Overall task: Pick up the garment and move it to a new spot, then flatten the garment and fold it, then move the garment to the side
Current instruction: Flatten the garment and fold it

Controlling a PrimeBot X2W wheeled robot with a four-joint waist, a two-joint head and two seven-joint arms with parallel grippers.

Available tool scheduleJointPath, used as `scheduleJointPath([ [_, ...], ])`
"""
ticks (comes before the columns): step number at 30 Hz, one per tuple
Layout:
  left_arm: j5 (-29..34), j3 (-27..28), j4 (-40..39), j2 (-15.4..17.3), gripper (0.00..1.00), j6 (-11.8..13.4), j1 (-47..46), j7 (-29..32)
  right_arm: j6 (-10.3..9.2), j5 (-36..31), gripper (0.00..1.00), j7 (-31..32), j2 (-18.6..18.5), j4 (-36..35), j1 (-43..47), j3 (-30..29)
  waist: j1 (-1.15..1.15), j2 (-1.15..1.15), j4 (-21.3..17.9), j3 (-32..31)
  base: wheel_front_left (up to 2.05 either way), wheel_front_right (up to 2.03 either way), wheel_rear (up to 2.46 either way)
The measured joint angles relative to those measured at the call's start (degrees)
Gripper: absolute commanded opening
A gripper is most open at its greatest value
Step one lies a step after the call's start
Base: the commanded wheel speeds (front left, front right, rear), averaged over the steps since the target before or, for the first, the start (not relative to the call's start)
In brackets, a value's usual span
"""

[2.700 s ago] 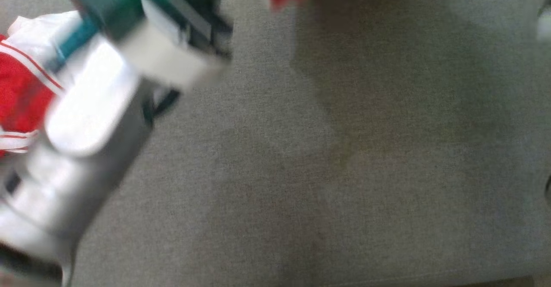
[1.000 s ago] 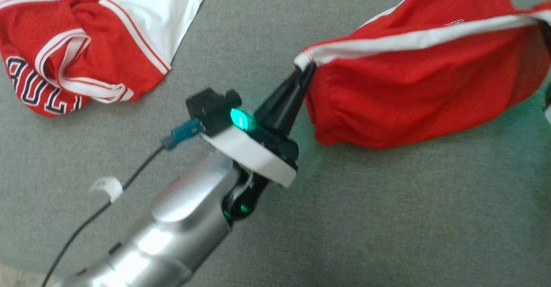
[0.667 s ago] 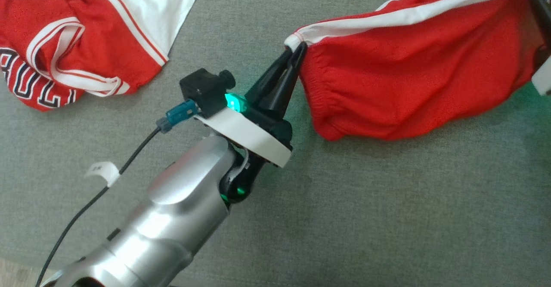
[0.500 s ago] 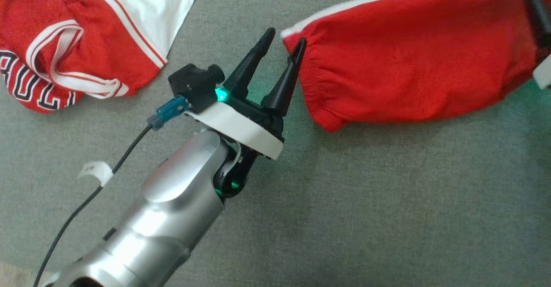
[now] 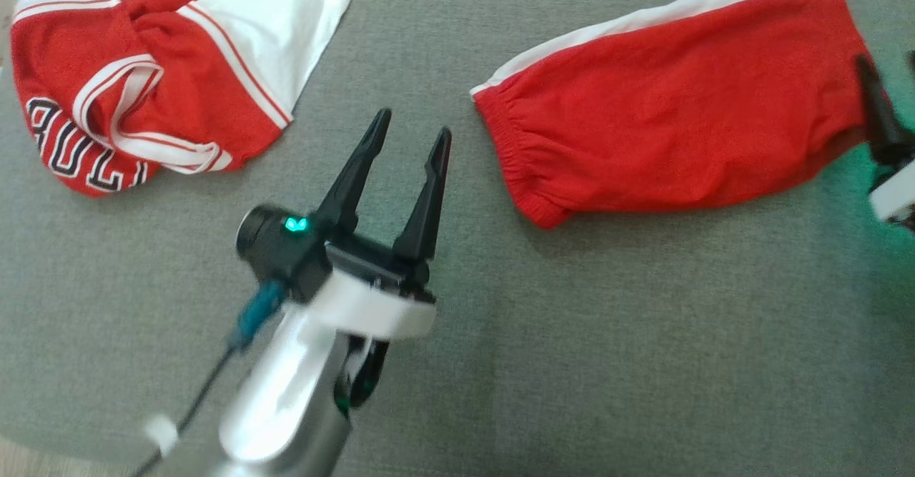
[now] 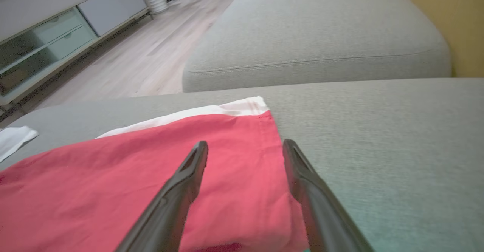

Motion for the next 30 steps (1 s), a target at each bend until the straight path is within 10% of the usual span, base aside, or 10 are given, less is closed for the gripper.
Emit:
scheduleJointPath([
  [16,7.91,-3.47,-15.24,-0.55,1.00,9.04,12.41,-0.01,0.00,-10.22,1.00,4.42,3.91,20.97,-6.14,-11.88,0.01,0.00,7.12,0.07,0.00,0.00,0.00],
  [17,7.99,-3.69,-15.30,-0.54,1.00,9.54,12.71,-0.01,0.00,-10.28,0.82,4.92,4.04,21.59,-6.52,-12.25,0.01,0.00,7.47,-0.01,0.00,0.00,0.00],
  [19,8.15,-3.79,-15.29,-0.47,1.00,10.27,13.04,-0.01,0.00,-10.03,0.09,6.12,4.74,22.16,-7.40,-12.56,0.01,0.00,7.81,-0.32,0.00,0.00,0.00],
  [20,8.15,-3.78,-15.30,-0.48,1.00,10.33,13.01,-0.01,0.00,-9.66,0.00,6.41,5.44,22.15,-7.48,-12.55,0.01,0.00,7.80,-0.50,0.00,0.00,0.00],
  [30,10.42,-1.29,-14.30,-0.48,1.00,10.17,13.07,-0.01,0.00,-8.61,0.00,5.11,9.15,22.25,-5.89,-12.38,0.01,0.00,3.29,-2.91,0.00,0.00,0.00],
])
